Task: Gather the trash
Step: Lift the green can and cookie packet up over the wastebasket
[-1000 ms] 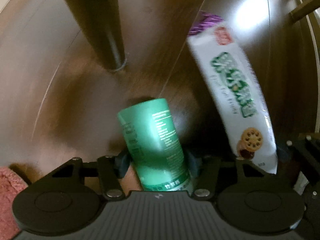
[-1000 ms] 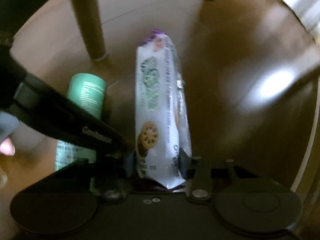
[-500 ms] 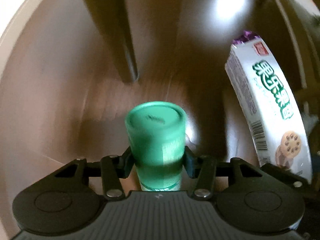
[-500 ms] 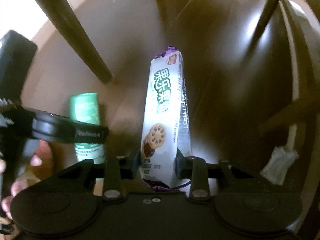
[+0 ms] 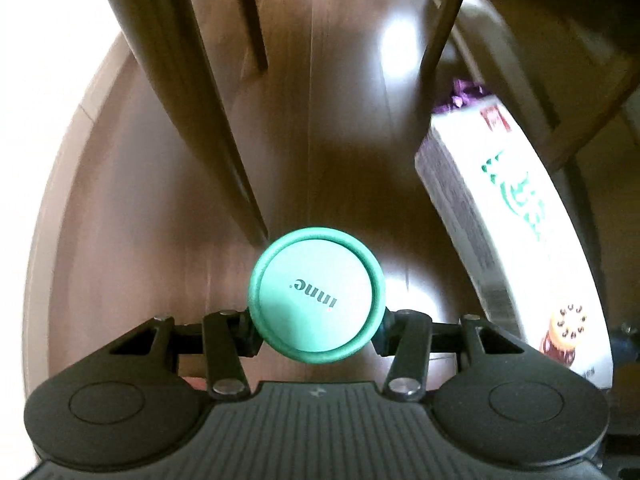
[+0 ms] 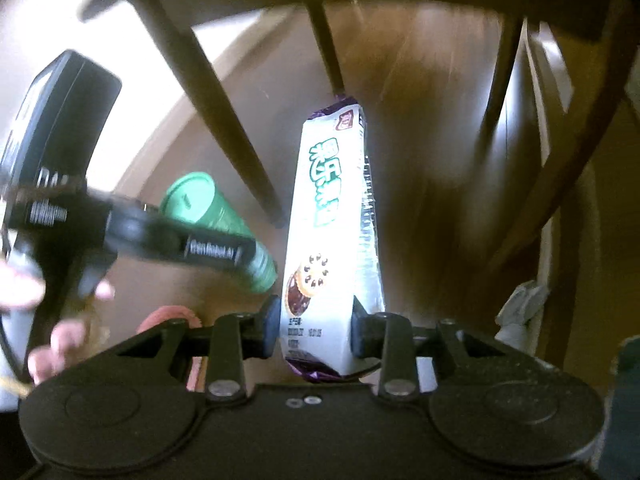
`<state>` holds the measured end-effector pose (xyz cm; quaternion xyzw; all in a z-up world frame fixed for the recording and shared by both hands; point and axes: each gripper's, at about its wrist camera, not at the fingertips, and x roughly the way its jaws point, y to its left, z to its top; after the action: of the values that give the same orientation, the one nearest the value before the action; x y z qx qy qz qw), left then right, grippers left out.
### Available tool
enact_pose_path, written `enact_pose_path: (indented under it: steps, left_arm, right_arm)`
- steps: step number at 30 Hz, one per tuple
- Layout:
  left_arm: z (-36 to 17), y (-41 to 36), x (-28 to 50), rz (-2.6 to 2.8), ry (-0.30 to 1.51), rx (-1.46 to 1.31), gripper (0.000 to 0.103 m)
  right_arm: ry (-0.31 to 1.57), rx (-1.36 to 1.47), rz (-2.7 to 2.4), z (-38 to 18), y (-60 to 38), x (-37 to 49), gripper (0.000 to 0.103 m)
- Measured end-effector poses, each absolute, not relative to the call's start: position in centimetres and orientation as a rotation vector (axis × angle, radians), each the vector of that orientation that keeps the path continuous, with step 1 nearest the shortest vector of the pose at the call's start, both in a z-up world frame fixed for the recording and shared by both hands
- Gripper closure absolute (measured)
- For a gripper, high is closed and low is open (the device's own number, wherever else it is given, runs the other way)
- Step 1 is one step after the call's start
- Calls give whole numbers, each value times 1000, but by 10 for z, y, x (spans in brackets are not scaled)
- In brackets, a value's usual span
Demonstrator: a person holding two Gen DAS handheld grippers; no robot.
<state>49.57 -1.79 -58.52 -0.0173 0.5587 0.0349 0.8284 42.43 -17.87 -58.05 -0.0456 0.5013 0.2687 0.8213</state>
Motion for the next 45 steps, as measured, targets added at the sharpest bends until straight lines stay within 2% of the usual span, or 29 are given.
enact_pose_path:
  steps: [12,19,32,40,45]
  left_arm:
    - [-440,-30,432,41,936,-50,54]
    - [-353,-37,415,15,762,-63,54]
    - [-205,-46,420,1,429,-61,54]
    - [-96,-55,436,-11,277,-51,54]
    - [-69,-74,461,29,230,14,54]
  right_arm:
    - [860,-124,726,-476,-215,360,70]
    - [622,-155,734,-402,-244,344,70]
    - [306,-163,739,-275,-272,369,70]
    - [220,-143,726,-198,-273,402,70]
    - [206,-152,660,-169,-253,436,70]
